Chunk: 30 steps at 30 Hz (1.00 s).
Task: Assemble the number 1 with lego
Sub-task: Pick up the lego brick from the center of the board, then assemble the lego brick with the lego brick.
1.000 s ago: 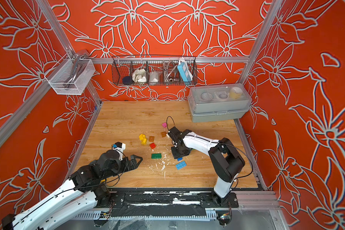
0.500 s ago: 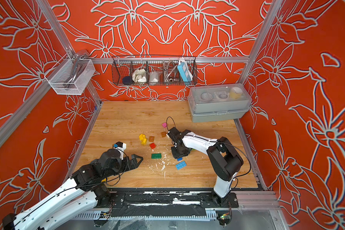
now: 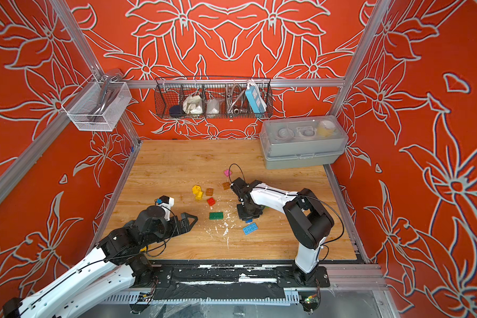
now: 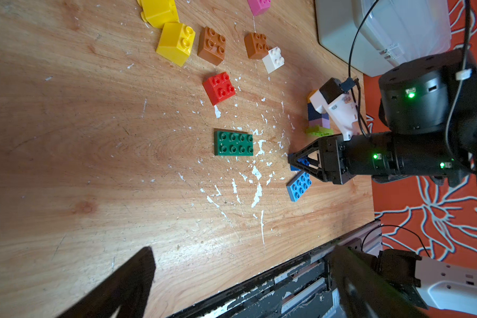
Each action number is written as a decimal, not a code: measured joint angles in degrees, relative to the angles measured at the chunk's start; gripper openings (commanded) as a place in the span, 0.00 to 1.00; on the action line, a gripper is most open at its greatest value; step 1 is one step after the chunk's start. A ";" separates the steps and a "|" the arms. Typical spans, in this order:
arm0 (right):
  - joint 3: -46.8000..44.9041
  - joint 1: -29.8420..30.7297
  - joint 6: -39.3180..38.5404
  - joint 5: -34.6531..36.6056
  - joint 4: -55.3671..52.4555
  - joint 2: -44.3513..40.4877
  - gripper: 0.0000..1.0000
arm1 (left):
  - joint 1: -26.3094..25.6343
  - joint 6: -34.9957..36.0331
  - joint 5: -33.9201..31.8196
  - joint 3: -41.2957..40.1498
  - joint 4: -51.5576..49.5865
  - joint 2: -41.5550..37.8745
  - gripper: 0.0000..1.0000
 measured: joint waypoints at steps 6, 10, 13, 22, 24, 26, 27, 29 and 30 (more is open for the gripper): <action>6.10 1.40 3.04 1.11 -3.65 0.37 0.15 | 0.04 -0.02 0.04 -0.52 0.07 -1.51 1.00; 14.10 3.98 5.75 1.84 -6.12 2.97 0.14 | 0.31 -0.07 0.02 -1.27 -0.07 -3.48 1.00; 19.54 5.92 7.93 2.64 -7.91 6.43 0.12 | 0.37 -0.11 0.00 -1.75 0.02 -5.29 1.00; 31.34 10.84 13.62 3.87 -11.89 15.69 0.09 | 0.44 -0.94 -0.63 -2.80 -0.85 -10.62 1.00; 33.42 11.69 14.58 3.98 -12.59 17.27 0.09 | 0.55 -1.09 -0.79 -3.13 -1.16 -11.58 1.00; 35.52 12.52 15.39 4.00 -13.18 18.93 0.08 | 0.66 -1.16 -1.05 -3.45 -1.36 -12.52 1.00; 36.28 12.85 15.72 3.98 -13.35 19.58 0.08 | 0.68 -1.18 -1.09 -3.58 -1.51 -12.87 1.00; 37.57 13.53 16.28 3.98 -13.70 20.96 0.08 | 0.68 -1.25 -1.14 -3.87 -1.79 -13.62 1.00; 37.92 13.70 16.50 3.98 -13.88 21.40 0.08 | 0.68 -1.29 -1.16 -3.98 -1.86 -13.97 1.00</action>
